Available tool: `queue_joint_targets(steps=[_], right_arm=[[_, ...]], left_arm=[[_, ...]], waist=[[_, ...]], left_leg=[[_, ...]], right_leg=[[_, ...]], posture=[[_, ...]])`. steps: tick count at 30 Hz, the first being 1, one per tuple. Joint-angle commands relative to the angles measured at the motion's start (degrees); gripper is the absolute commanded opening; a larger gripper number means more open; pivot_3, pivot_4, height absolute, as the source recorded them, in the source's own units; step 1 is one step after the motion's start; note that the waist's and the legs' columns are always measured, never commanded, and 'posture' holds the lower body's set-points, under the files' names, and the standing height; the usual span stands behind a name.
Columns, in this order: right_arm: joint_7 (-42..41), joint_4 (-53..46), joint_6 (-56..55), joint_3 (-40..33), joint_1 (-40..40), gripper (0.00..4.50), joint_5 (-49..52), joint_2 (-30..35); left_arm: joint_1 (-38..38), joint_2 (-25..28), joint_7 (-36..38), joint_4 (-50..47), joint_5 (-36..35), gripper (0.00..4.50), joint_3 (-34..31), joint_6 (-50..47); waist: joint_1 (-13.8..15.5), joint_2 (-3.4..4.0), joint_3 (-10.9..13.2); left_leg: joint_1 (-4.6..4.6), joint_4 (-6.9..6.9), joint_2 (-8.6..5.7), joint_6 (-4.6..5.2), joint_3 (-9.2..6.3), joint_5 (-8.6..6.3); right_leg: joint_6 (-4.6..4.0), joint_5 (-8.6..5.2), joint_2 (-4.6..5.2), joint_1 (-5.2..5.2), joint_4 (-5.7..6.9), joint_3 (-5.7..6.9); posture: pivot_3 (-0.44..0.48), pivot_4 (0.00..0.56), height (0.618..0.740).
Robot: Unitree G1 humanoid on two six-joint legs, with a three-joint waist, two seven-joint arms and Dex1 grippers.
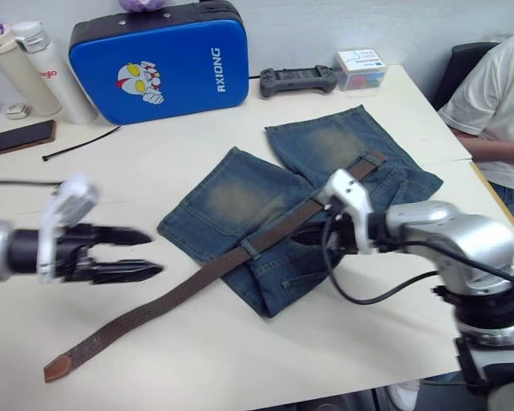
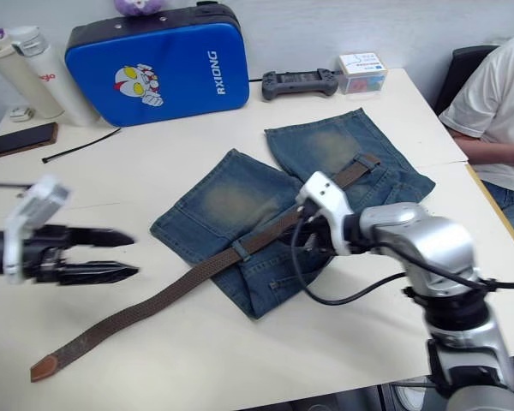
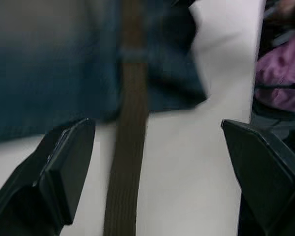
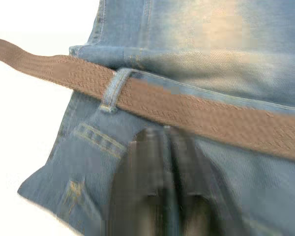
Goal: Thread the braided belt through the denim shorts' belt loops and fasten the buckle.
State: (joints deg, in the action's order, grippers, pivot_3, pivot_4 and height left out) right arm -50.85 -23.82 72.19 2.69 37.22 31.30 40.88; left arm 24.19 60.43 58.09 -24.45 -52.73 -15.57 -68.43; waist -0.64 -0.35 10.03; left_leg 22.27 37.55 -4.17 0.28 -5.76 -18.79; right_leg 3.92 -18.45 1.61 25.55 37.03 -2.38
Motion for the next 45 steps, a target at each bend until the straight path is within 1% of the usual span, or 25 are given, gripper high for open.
queue_joint_targets(steps=[1, 2, 3, 4, 5, 6, 8, 10, 12, 14, 17, 19, 20, 23, 25, 26, 27, 30, 31, 34, 37, 39, 42, 45], right_arm=[[-1.13, -3.81, 0.78, -3.32, -0.74, 2.29, 2.62, 4.7], [-1.15, -4.51, 1.15, -4.64, -1.62, 2.71, 2.78, 7.24], [-1.08, -4.94, 1.38, -5.53, -2.23, 3.24, 3.02, 9.02], [-1.19, -5.76, 1.69, -6.72, -3.7, 3.77, 3.0, 11.92], [-1.15, -6.43, 2.02, -7.54, -4.82, 4.21, 3.02, 14.16], [-0.97, -7.2, 2.45, -8.27, -6.04, 4.43, 2.96, 16.28], [-0.15, -9.0, 2.84, -10.17, -9.3, 4.43, 2.37, 20.28], [0.62, -11.0, 2.99, -12.97, -13.42, 4.43, 1.55, 23.78], [1.13, -13.05, 4.02, -17.02, -17.28, 4.43, 1.53, 26.26], [2.05, -14.49, 5.35, -21.28, -20.02, 4.43, 1.56, 27.48], [2.4, -16.6, 7.22, -26.51, -23.6, 4.43, 1.81, 28.93], [2.35, -18.08, 8.25, -29.4, -25.72, 4.43, 2.09, 29.69], [2.3, -18.76, 8.93, -30.81, -26.36, 4.48, 2.41, 29.84], [2.29, -19.58, 9.14, -32.99, -27.99, 4.5, 2.49, 30.23], [2.44, -19.57, 8.76, -33.24, -28.38, 4.5, 2.48, 30.25], [2.54, -19.43, 8.2, -32.71, -28.18, 4.5, 2.58, 30.15], [2.63, -19.33, 7.77, -32.33, -28.06, 4.5, 2.67, 30.09], [2.93, -18.06, 5.07, -28.98, -26.49, 4.5, 3.24, 29.29], [3.17, -17.51, 4.05, -27.46, -25.71, 4.5, 3.34, 28.94], [4.02, -15.59, 1.51, -22.95, -22.97, 4.5, 3.51, 27.65], [4.54, -13.34, -0.96, -17.97, -19.75, 4.5, 3.26, 26.7], [4.21, -11.48, -2.8, -14.8, -17.6, 4.5, 2.95, 26.21], [3.21, -8.97, -5.91, -10.34, -15.32, 4.5, 2.07, 26.14], [2.54, -7.13, -7.82, -7.48, -13.43, 4.5, 1.92, 25.64]], left_arm=[[8.83, -7.29, -3.84, -1.99, -1.12, 4.5, 9.7, -0.58], [11.95, -11.19, -5.16, -2.13, 0.96, 4.5, 14.64, 0.35], [14.07, -13.81, -6.1, -2.15, 2.46, 4.5, 18.06, 0.99], [16.48, -17.77, -7.44, -1.1, 4.58, 4.5, 22.33, 1.79], [18.27, -20.94, -8.67, 0.16, 6.32, 4.5, 25.52, 2.39], [19.68, -23.77, -9.88, 1.84, 8.16, 4.5, 28.6, 2.64], [21.57, -26.32, -8.52, 4.25, 13.23, 4.5, 36.1, 5.71], [23.46, -25.92, -4.96, 6.7, 19.14, 4.5, 44.68, 9.4], [24.96, -26.56, -3.58, 11.27, 25.31, 4.5, 50.48, 14.36], [26.06, -28.44, -3.74, 16.36, 31.34, 4.5, 54.59, 19.7], [25.76, -31.44, -2.61, 20.55, 35.73, 4.5, 57.68, 23.65], [25.32, -31.94, -1.9, 22.5, 39.88, 4.5, 60.14, 26.59], [25.16, -31.72, -1.37, 23.31, 41.77, 4.24, 61.07, 28.05], [24.71, -29.99, 2.31, 23.55, 44.01, 3.32, 61.49, 30.09], [24.3, -28.1, 5.01, 22.86, 44.46, 2.3, 60.71, 31.06], [23.99, -25.59, 6.66, 22.51, 45.32, 1.99, 60.28, 32.46], [23.74, -23.86, 7.87, 22.31, 46.05, 1.54, 59.93, 33.49], [22.46, -15.48, 11.97, 24.57, 48.55, 0.2, 56.79, 39.77], [22.07, -13.58, 12.82, 26.05, 48.77, 0.09, 55.36, 41.48], [21.13, -10.65, 14.24, 31.46, 49.54, 0.09, 51.88, 47.26], [19.82, -7.91, 17.47, 37.17, 49.53, 0.09, 48.09, 56.44], [19.4, -5.21, 20.85, 41.89, 49.04, 0.09, 45.5, 62.19], [19.9, -3.37, 24.18, 49.77, 48.5, 0.09, 42.01, 67.93], [20.41, -2.79, 26.58, 55.78, 49.57, 0.09, 40.31, 73.78]], waist=[[-0.08, -0.01, 0.01], [-0.02, -0.03, 0.04], [0.18, -0.06, 0.06], [0.42, -0.11, 0.08], [0.64, -0.13, 0.1], [0.86, -0.18, 0.13], [1.26, -0.24, 0.16], [1.14, -0.24, 0.16], [1.3, -0.24, 0.16], [1.47, -0.24, 0.16], [2.23, -0.24, 0.16], [2.82, -0.24, 0.15], [3.25, -0.24, 0.15], [3.75, -0.24, 0.15], [3.62, -0.26, 0.14], [3.4, -0.26, 0.13], [3.05, -0.26, 0.13], [1.77, -0.25, 0.13], [1.59, -0.25, 0.12], [1.22, -0.25, 0.12], [1.05, -0.26, 0.12], [0.65, -0.25, 0.12], [0.3, -0.25, 0.12], [0.4, -0.25, 0.12]], left_leg=[[0.01, 0.1, 0.0, 0.01, 0.03, -0.01], [0.01, 0.18, -0.03, 0.03, 0.04, -0.01], [0.06, 0.34, -0.01, 0.03, 0.05, -0.02], [0.07, 0.42, -0.02, 0.03, 0.04, -0.02], [0.06, 0.51, -0.04, 0.03, 0.07, -0.02], [0.06, 0.57, -0.07, 0.04, 0.06, -0.01], [0.05, 0.72, -0.08, 0.04, 0.07, 0.01], [-0.04, 0.7, -0.08, 0.01, 0.14, 0.03], [-0.1, 0.65, -0.06, -0.04, 0.19, 0.06], [-0.1, 0.68, -0.06, -0.03, 0.24, 0.08], [-0.09, 0.77, -0.08, 0.01, 0.26, 0.09], [-0.09, 0.85, -0.08, 0.03, 0.26, 0.08], [-0.1, 0.9, -0.08, 0.04, 0.26, 0.08], [-0.08, 1.19, -0.08, 0.09, 0.25, 0.05], [-0.09, 1.25, -0.08, 0.11, 0.25, 0.04], [-0.1, 1.24, -0.07, 0.1, 0.26, 0.04], [-0.12, 1.22, -0.06, 0.1, 0.26, 0.04], [-0.21, 1.03, -0.02, 0.05, 0.27, 0.07], [-0.28, 0.94, -0.02, 0.02, 0.27, 0.08], [-0.58, 0.65, -0.04, -0.02, 0.36, 0.12], [-0.82, 0.6, -0.03, -0.02, 0.35, 0.11], [-0.82, 0.58, -0.03, -0.02, 0.35, 0.11], [-0.8, 0.54, -0.02, -0.02, 0.36, 0.11], [-0.75, 0.52, -0.02, -0.02, 0.4, 0.11]], right_leg=[[0.0, 0.0, -0.03, 0.0, 0.05, -0.02], [0.01, 0.0, -0.01, 0.0, 0.11, -0.03], [0.02, 0.01, -0.04, 0.01, 0.15, -0.03], [0.02, 0.01, -0.03, -0.01, 0.28, -0.03], [0.03, 0.01, -0.03, -0.01, 0.35, -0.06], [0.05, 0.03, 0.0, -0.02, 0.41, -0.07], [0.07, 0.04, -0.01, -0.03, 0.37, -0.08], [0.07, 0.04, -0.06, -0.03, 0.42, -0.16], [0.06, 0.03, -0.09, -0.02, 0.46, -0.2], [0.06, 0.03, -0.1, -0.02, 0.51, -0.22], [0.06, 0.03, -0.08, -0.03, 0.56, -0.24], [0.06, 0.04, -0.06, -0.08, 0.56, -0.23], [0.08, 0.04, -0.05, -0.11, 0.55, -0.22], [0.14, 0.08, -0.06, -0.19, 0.6, -0.22], [0.16, 0.09, -0.06, -0.21, 0.61, -0.22], [0.15, 0.09, -0.08, -0.21, 0.62, -0.23], [0.15, 0.09, -0.1, -0.21, 0.65, -0.25], [0.1, 0.06, -0.15, -0.17, 0.71, -0.28], [0.08, 0.05, -0.16, -0.17, 0.72, -0.31], [0.05, 0.06, -0.17, -0.25, 0.75, -0.41], [0.02, 0.04, -0.16, -0.48, 0.72, -0.42], [0.02, 0.04, -0.16, -0.48, 0.71, -0.42], [-0.01, 0.03, -0.16, -0.41, 0.71, -0.42], [-0.02, 0.02, -0.15, -0.31, 0.72, -0.42]], posture=[[0.0, 0.15, 0.74], [0.0, 0.15, 0.74], [0.0, 0.15, 0.74], [0.0, 0.15, 0.74], [0.0, 0.15, 0.74], [0.0, 0.15, 0.74], [0.0, 0.15, 0.74], [0.0, 0.15, 0.74], [0.0, 0.15, 0.74], [0.0, 0.15, 0.74], [0.0, 0.15, 0.74], [0.0, 0.15, 0.74], [0.0, 0.15, 0.74], [0.0, 0.15, 0.74], [0.0, 0.15, 0.74], [0.0, 0.15, 0.74], [0.0, 0.15, 0.74], [0.0, 0.15, 0.74], [0.0, 0.15, 0.74], [0.0, 0.15, 0.74], [0.0, 0.15, 0.74], [0.0, 0.15, 0.74], [0.0, 0.15, 0.74], [0.0, 0.15, 0.74]])
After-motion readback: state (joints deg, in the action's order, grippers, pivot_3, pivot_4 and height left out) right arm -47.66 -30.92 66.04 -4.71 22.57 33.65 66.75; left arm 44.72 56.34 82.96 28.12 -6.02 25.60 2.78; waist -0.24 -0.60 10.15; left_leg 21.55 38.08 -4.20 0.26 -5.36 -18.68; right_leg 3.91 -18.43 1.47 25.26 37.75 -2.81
